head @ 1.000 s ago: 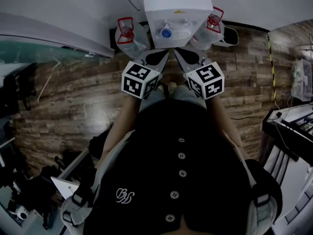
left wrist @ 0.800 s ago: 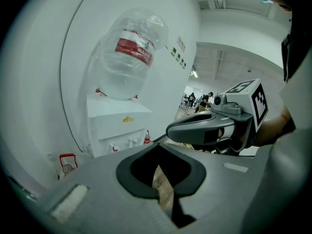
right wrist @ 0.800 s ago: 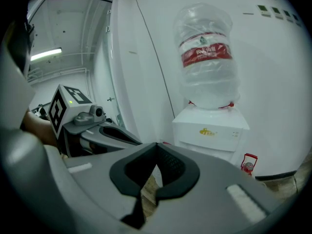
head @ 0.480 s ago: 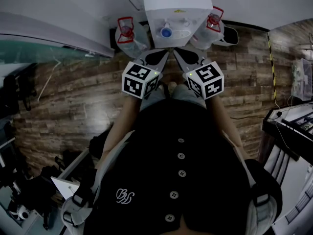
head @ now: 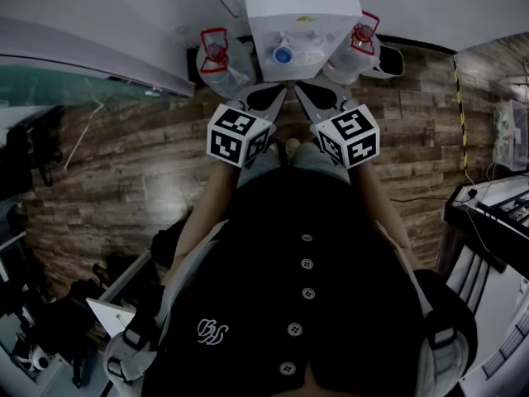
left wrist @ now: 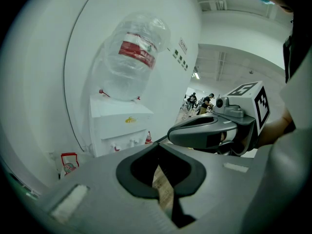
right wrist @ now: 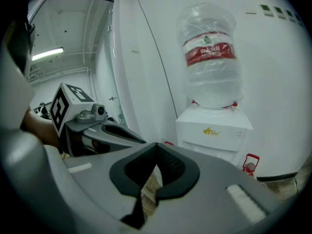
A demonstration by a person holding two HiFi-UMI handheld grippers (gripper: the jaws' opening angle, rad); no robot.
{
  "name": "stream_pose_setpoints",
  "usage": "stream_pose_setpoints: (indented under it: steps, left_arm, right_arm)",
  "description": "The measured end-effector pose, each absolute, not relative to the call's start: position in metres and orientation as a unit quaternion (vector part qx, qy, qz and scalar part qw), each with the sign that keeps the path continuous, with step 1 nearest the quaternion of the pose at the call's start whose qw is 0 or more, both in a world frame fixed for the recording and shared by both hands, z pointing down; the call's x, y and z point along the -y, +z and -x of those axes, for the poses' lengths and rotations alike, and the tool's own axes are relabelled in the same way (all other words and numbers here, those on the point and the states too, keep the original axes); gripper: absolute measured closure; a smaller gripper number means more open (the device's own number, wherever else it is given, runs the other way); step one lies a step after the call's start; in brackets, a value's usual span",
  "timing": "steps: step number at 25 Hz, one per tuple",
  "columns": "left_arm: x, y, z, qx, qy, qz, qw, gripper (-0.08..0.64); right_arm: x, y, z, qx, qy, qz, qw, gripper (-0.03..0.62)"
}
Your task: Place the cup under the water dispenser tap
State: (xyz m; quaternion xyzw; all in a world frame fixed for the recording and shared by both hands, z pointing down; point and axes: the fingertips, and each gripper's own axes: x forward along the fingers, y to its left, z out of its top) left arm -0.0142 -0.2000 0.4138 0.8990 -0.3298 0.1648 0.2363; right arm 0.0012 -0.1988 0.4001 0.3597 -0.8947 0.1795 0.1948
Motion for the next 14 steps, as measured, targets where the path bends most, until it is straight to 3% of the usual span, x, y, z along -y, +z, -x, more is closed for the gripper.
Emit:
stream_pose_setpoints:
  steps: [14]
  left_arm:
    - [0.1958,0.4169,0.013,0.323,0.168,-0.901,0.237,0.563]
  right_arm:
    - [0.1952,0.402,0.0019,0.895,0.18,-0.356,0.203,0.592]
